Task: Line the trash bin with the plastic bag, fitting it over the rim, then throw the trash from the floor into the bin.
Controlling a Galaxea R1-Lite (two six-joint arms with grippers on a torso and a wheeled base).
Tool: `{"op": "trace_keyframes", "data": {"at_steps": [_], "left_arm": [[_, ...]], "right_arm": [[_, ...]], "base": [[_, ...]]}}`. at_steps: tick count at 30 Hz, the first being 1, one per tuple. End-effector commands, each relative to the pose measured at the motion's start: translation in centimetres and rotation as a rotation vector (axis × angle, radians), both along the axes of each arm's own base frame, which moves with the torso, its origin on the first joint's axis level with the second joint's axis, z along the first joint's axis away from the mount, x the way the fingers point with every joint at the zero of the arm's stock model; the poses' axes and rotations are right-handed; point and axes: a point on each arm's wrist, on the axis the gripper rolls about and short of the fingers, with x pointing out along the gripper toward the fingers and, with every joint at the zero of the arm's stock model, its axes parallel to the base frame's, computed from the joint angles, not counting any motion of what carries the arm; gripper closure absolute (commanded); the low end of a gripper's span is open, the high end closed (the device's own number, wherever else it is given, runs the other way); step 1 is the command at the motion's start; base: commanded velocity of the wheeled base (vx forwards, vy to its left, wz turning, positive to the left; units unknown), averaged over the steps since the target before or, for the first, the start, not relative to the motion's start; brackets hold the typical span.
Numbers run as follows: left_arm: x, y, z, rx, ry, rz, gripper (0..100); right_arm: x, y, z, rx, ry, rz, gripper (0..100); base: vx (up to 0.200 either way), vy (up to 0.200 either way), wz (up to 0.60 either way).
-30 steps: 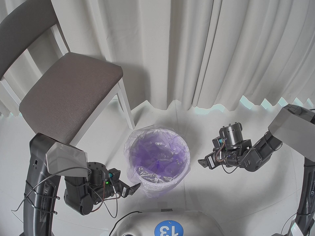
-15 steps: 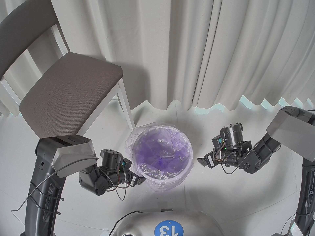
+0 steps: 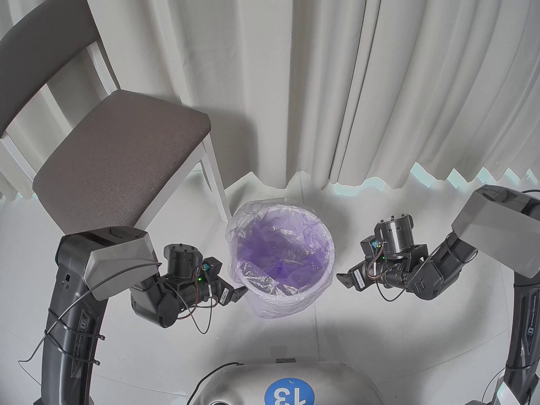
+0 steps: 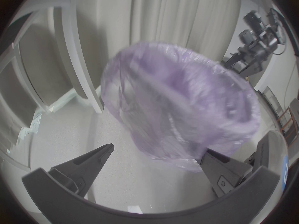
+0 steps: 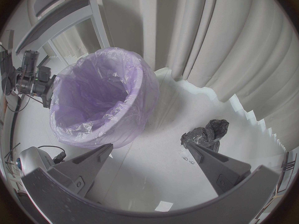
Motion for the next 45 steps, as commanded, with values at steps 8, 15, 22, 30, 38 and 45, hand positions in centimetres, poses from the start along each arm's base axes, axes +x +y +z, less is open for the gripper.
{"op": "trace_keyframes", "data": {"at_steps": [8,15,22,30,38,45], "left_arm": [[-3.3,2.9,-0.6,-0.031,-0.004,-0.196,0],[-2.1,2.3,-0.7,-0.042,-0.040,-0.212,0],[-0.7,1.3,-1.1,-0.052,-0.076,-0.226,0],[-0.2,1.0,-1.6,-0.055,-0.080,-0.228,100],[1.0,0.9,-1.8,-0.056,-0.069,-0.222,100],[5.0,0.9,-1.0,-0.035,-0.081,-0.206,100]], "right_arm": [[-1.6,0.7,0.6,0.002,-0.009,0.034,0],[-1.6,0.5,0.7,0.008,-0.018,0.028,0],[-1.5,0.6,0.8,0.010,-0.023,0.028,0],[-1.4,0.6,0.7,0.011,-0.024,0.026,0],[-0.8,0.9,0.7,0.017,-0.041,0.029,0],[0.8,0.6,0.2,0.019,-0.048,0.006,0]], "base": [[0.000,0.000,0.00],[0.000,0.000,0.00],[0.000,0.000,0.00],[0.000,0.000,0.00],[0.000,0.000,0.00],[0.000,0.000,0.00]]}}
